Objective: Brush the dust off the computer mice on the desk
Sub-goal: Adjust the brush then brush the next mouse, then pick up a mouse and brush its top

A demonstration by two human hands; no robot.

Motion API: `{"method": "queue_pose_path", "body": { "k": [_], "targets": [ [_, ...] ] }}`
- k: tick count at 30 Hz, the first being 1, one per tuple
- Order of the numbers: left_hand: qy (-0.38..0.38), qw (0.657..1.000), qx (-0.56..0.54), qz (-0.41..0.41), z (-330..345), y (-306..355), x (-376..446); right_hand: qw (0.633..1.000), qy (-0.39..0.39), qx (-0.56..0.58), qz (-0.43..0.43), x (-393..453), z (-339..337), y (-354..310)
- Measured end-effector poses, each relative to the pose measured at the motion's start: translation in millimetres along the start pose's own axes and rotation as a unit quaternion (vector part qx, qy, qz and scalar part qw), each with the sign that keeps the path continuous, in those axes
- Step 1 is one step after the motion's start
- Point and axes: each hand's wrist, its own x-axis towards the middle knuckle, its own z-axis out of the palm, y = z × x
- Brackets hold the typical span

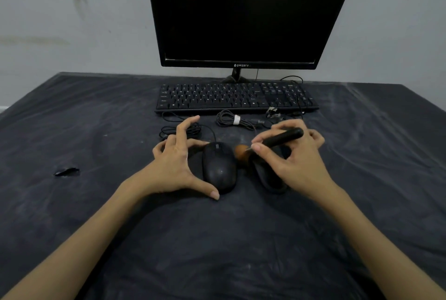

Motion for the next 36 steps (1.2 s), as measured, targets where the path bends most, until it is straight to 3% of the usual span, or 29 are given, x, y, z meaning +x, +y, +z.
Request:
{"method": "queue_pose_path", "body": {
  "k": [5,10,15,17,19,23,28,31,33,36],
  "targets": [
    [-0.003,1.0,-0.002,-0.002,-1,1,0,0.992,-0.097,0.074,-0.007,-14,2,-2],
    [-0.006,1.0,0.003,-0.002,-2,2,0,0.965,-0.114,0.231,0.049,-5,-1,1],
    [-0.007,1.0,0.006,-0.002,-2,3,0,0.999,-0.031,0.02,0.033,25,9,4],
    [-0.009,1.0,0.007,-0.001,-2,3,-1,0.996,-0.017,0.076,0.046,35,10,1],
    [-0.01,1.0,0.011,-0.001,-3,3,0,0.986,-0.056,0.147,0.06,38,16,-1],
    [-0.013,1.0,0.015,0.0,-2,4,-1,0.996,-0.056,-0.057,0.027,38,18,4],
    [-0.03,0.999,0.031,0.015,-5,10,-3,0.992,0.057,0.07,0.089,37,-22,18],
    [-0.034,0.999,0.024,0.03,-5,19,-5,0.984,0.109,0.085,0.112,26,-41,36],
    [-0.035,0.998,0.018,0.042,-2,26,-6,0.983,0.091,0.1,0.127,16,-43,44],
    [-0.036,0.998,0.016,0.052,5,34,-5,0.99,-0.003,0.104,0.1,-11,-38,46]
  ]
}}
